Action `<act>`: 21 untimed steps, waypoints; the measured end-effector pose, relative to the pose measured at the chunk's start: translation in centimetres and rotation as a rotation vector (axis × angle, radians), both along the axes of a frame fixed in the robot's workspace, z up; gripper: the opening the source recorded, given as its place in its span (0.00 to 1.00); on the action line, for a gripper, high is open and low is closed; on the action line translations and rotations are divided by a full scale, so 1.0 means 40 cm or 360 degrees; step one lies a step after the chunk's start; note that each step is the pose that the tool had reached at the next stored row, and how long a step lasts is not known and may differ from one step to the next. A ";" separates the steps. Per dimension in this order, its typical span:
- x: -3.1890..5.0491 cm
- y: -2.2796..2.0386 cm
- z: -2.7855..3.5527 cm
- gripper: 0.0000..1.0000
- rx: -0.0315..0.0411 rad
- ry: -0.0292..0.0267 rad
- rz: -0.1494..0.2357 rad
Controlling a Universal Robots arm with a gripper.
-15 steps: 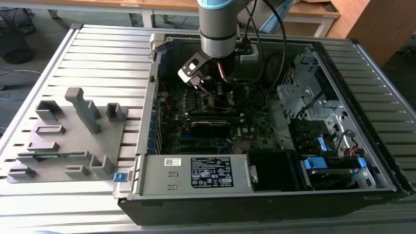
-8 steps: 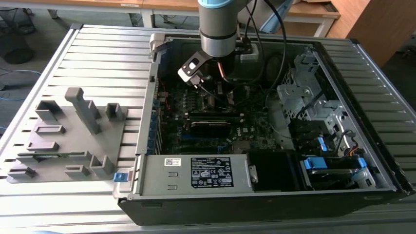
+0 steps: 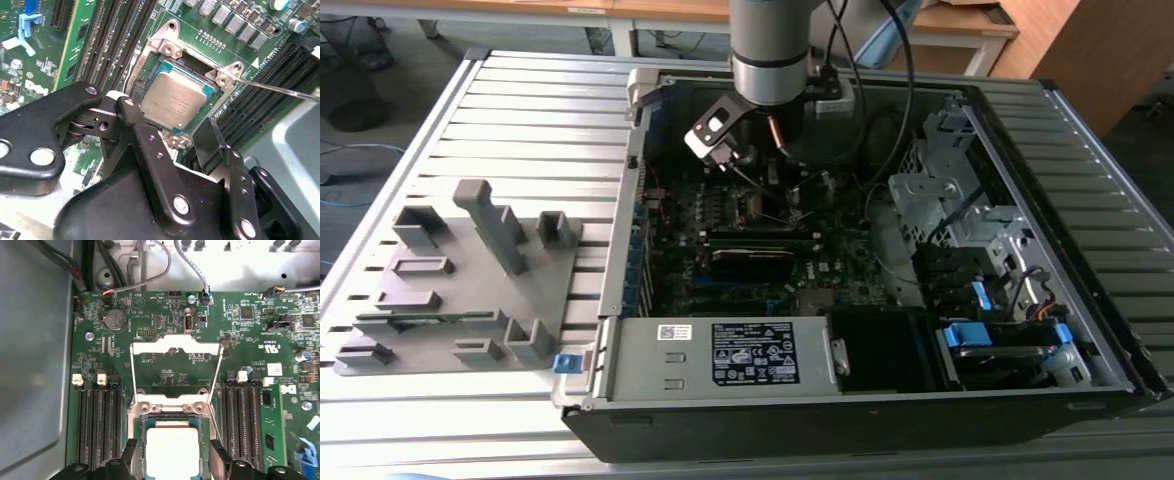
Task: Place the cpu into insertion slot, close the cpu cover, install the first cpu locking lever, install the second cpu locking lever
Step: 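Place the cpu into insertion slot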
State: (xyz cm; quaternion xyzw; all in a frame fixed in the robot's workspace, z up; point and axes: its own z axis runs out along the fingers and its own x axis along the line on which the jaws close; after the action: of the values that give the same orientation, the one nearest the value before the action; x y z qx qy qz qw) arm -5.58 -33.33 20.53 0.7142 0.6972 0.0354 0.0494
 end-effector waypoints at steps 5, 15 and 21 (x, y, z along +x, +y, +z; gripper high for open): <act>0.000 0.000 0.020 0.66 0.0000 0.00001 0.0000; 0.000 0.000 0.022 0.59 0.0000 -0.00001 0.0000; 0.000 0.000 0.023 0.41 0.0000 0.00000 0.0000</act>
State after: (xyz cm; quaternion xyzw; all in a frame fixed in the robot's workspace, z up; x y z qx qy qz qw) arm -5.58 -33.33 21.45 0.7142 0.6973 0.0353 0.0495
